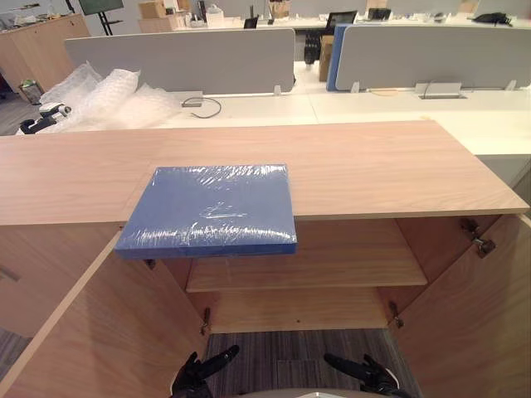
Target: Walk over to the cabinet, pick up the folder, carry it to the office cabinet, place the folder inside the office cabinet, then close the office cabinet door
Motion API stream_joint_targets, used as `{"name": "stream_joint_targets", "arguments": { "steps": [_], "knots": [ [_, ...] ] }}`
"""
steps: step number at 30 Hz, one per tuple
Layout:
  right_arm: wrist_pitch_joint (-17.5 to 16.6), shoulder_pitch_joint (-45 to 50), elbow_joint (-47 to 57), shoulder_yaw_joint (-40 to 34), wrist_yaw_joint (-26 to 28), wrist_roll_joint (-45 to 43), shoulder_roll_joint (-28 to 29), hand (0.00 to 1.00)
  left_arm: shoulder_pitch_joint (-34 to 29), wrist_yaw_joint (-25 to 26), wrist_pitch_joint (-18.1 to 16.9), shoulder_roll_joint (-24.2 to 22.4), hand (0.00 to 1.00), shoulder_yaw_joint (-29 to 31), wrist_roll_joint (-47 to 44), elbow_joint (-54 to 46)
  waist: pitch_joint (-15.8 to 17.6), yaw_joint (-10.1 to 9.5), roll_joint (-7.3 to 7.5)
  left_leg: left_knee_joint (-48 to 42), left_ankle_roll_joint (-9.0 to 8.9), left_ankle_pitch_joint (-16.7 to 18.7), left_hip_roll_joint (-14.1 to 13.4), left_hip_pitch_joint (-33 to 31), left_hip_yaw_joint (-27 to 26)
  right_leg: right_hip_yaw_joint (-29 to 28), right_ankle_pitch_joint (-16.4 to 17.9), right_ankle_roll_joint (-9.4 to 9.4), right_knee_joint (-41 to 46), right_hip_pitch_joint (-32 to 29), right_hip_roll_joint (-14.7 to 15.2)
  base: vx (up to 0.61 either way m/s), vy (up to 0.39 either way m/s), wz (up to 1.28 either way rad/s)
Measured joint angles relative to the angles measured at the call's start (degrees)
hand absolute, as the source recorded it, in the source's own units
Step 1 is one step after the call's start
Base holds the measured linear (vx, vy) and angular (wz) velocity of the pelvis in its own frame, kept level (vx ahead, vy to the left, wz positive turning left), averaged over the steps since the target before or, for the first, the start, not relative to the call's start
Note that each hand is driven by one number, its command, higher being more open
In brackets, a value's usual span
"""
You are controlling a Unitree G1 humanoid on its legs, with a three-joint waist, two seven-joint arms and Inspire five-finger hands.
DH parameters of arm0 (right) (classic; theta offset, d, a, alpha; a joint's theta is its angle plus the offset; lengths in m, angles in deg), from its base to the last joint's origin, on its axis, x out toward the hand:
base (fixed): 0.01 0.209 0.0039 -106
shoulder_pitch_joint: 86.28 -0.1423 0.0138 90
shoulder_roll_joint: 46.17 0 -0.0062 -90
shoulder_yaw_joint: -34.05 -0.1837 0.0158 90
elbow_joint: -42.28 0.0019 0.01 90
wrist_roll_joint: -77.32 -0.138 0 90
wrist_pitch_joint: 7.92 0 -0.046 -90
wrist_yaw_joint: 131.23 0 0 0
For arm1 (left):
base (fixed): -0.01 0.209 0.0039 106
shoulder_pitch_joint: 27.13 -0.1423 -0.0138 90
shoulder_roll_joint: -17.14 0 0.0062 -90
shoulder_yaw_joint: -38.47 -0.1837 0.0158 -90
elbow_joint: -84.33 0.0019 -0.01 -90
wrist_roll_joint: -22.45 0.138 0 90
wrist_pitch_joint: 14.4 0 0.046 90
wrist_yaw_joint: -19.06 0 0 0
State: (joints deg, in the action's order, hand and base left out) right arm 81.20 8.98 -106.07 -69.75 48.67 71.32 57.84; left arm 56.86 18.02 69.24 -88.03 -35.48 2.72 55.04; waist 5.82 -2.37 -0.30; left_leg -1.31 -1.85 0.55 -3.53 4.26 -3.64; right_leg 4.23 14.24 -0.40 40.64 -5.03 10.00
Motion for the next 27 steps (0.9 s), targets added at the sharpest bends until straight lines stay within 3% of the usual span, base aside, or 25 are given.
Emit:
{"name": "stream_joint_targets", "arguments": {
  "steps": [2,3,5,10,17,20,27],
  "knots": [
    [-0.23,0.09,-0.91,0.3,-0.08,1.43,0.28,1.0,-1.19,-0.16,-0.34,0.49,1.0,0.0,-1.55,-0.9,-0.66,0.0,1.1,0.22,-0.17,-0.03,0.0,-0.32,1.53,-1.2,-2.04,2.23,-7.34,1.75,2.61,-0.08,-0.083,0.39],
    [-0.15,0.64,-1.29,1.07,-0.17,1.5,0.78,1.0,-2.08,-0.28,-0.55,0.98,1.0,0.0,-3.88,-1.15,-1.66,0.01,2.19,0.73,-1.22,-0.5,0.09,-0.67,2.85,-1.43,-3.65,5.54,-13.19,3.65,2.91,-0.02,-0.226,0.32],
    [-0.06,0.87,-2.1,1.59,-0.12,2.22,0.76,1.0,-3.47,-0.3,-0.54,0.65,1.0,-1.46,-8.26,-1.78,-3.9,-0.59,1.73,2.93,-3.31,-2.02,-1.48,-1.39,3.57,1.57,-2.77,6.9,-23.45,7.15,1.06,0.05,-0.307,0.09],
    [0.64,0.9,-2.0,2.1,-0.82,2.61,-0.98,1.0,-6.22,-0.45,-0.47,-0.7,1.0,-5.86,-12.43,-9.59,-3.88,-0.2,0.22,4.79,-5.12,-3.98,-3.53,-0.75,5.86,4.27,-2.67,6.69,-28.07,9.93,-1.57,-0.01,-0.188,0.13],
    [0.74,0.57,-1.79,7.31,-1.3,4.15,0.62,1.0,-11.6,1.02,-0.57,-1.75,1.0,-10.67,-13.11,-26.04,-3.61,-0.72,2.72,6.2,-5.59,-5.1,-2.4,-0.88,9.38,8.6,-3.16,7.27,-31.97,13.64,-1.08,0.02,-0.02,0.27],
    [0.82,0.78,-0.94,8.29,-1.49,5.94,1.49,1.0,-14.26,2.29,-0.52,-2.28,1.0,-10.6,-8.74,-32.87,-2.98,-1.08,3.61,6.19,-5.49,-5.17,-1.44,-1.2,11.38,11.08,-3.27,7.53,-33.3,15.33,-0.42,0.05,0.003,0.37],
    [1.04,1.92,0.85,7.96,-2.79,5.96,2.08,1.0,-15.61,8.17,-0.54,-5.0,1.0,-8.49,1.03,-42.05,-2.06,-3.05,3.83,5.73,-4.99,-5.69,0.72,-3.46,17.19,17.45,-2.81,8.41,-34.09,17.47,0.57,0.03,-0.013,0.48]
  ]
}}
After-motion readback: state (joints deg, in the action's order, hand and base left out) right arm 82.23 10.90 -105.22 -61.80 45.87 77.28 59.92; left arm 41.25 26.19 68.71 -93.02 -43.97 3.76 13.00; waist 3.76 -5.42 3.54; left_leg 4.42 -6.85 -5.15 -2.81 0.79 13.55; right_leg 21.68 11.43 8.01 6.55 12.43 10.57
